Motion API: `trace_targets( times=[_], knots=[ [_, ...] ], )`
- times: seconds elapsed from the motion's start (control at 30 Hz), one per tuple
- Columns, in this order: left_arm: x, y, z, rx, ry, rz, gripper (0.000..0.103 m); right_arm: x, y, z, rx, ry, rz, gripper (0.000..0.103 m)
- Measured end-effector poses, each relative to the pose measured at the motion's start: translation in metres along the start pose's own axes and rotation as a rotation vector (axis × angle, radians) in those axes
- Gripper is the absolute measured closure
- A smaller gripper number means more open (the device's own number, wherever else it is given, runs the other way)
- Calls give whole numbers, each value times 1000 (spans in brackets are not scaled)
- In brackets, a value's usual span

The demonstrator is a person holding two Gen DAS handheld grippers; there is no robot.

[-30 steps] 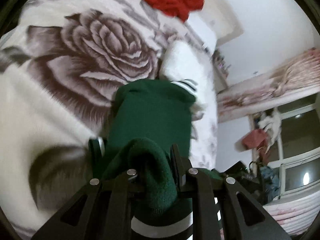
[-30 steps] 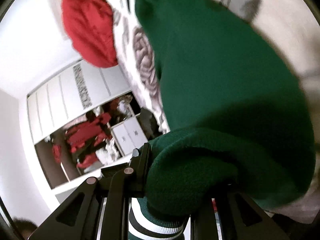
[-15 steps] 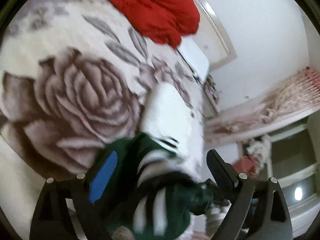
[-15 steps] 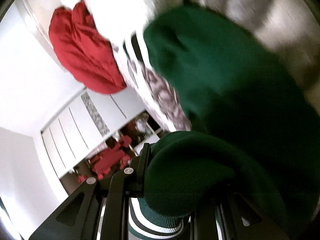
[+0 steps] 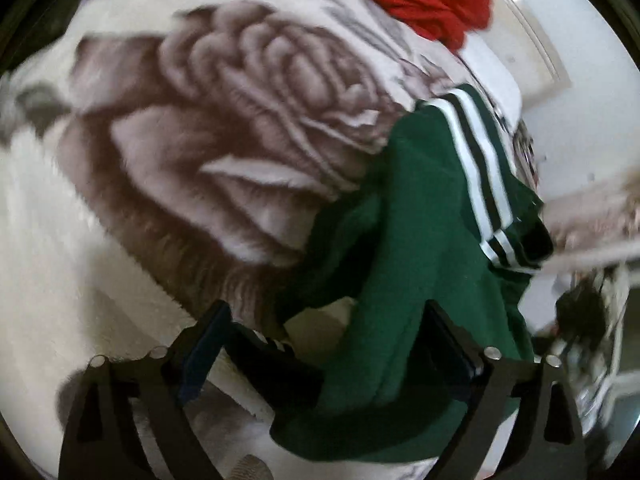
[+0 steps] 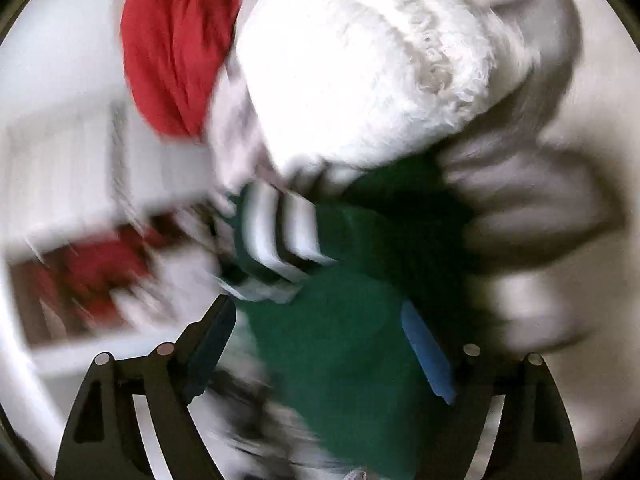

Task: Fold large clothes

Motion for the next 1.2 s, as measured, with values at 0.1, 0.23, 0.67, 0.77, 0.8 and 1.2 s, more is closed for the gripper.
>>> trace_targets(
  times=[0.1, 0.23, 0.67, 0.77, 0.8, 1.2],
  knots=[
    [-1, 0, 0, -42, -4, 18, 4, 42, 35, 18, -149, -134, 138, 14],
    [-20, 4, 10, -7, 4, 5, 4, 103, 43, 15, -91, -256, -5, 0],
    [-99, -68, 91, -61, 31, -176, 4, 77, -10, 55, 463, -57, -482, 60],
    [-124, -81, 107, -28, 8, -220, 4, 43, 4, 104, 690, 90, -576, 60],
    [-132, -84, 111, -10, 4, -238, 4, 34, 8, 122, 748, 126, -595, 60],
    [-116, -41, 152, 90, -17, -234, 4, -51, 90, 158, 417, 66, 19, 18]
  ],
)
Point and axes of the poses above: each gripper's, at about its wrist camera, not at the fingertips, and x roughly the way its jaws point, y to its right, z to its underside, the point moved 10 cm from there along x, roughly the way its jaws point, and after that the axes turned 7 degrees about y, right-handed, at the moved point
